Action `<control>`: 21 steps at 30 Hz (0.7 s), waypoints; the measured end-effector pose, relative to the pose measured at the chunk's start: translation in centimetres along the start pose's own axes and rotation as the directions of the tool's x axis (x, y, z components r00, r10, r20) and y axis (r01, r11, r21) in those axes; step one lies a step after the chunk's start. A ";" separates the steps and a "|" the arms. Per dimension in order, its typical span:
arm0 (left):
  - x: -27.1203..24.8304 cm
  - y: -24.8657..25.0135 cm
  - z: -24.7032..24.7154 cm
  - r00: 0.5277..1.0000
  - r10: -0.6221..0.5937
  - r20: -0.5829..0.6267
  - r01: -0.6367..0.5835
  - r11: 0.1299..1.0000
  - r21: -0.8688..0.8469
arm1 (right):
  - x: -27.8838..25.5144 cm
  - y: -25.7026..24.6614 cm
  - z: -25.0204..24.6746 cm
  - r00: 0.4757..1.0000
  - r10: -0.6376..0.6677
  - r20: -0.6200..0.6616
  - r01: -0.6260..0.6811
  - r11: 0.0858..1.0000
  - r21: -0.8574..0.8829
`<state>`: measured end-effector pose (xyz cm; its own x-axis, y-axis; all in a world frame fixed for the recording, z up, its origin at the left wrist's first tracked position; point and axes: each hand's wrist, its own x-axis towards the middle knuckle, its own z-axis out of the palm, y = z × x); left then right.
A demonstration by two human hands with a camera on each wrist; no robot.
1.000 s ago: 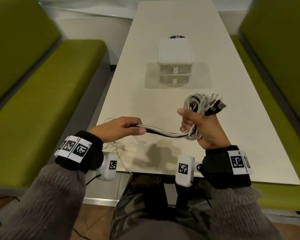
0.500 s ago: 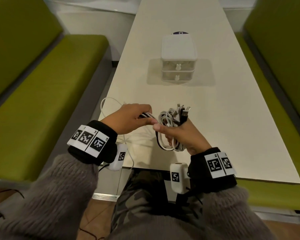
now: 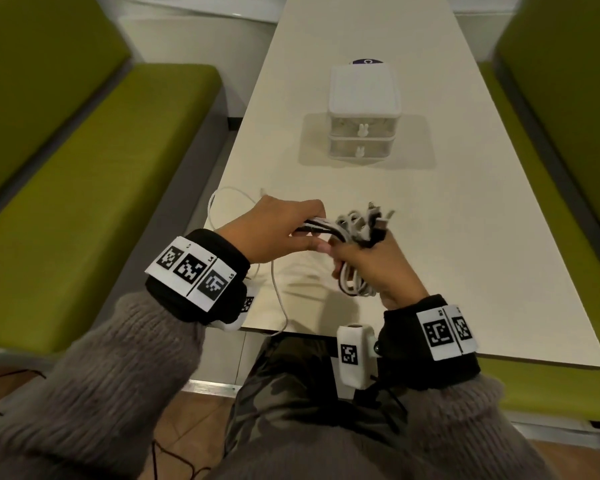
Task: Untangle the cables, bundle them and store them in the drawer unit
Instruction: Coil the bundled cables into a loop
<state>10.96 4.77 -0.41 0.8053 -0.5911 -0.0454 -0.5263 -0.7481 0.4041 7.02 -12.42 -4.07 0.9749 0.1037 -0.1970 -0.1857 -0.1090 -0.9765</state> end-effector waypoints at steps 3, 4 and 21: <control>-0.9 -1.6 0.1 0.999 -0.009 -0.032 0.011 0.997 0.072 | -0.4 -0.9 -1.6 0.987 -0.007 -0.158 0.024 0.994 0.104; -1.2 -2.1 0.1 0.999 -0.012 -0.053 0.018 0.994 0.106 | -0.5 -1.2 -2.1 0.987 -0.017 -0.159 0.034 0.994 0.105; -2.0 1.3 0.5 0.996 -0.044 -0.078 0.069 0.926 0.370 | 0.4 -0.5 0.3 0.992 0.029 -0.119 -0.036 0.998 -0.056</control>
<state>8.51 4.85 -0.24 0.8463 -0.5327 0.0079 -0.5326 -0.8457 0.0328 7.49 -12.03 -3.68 0.9767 -0.0176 -0.2139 -0.2138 -0.1681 -0.9623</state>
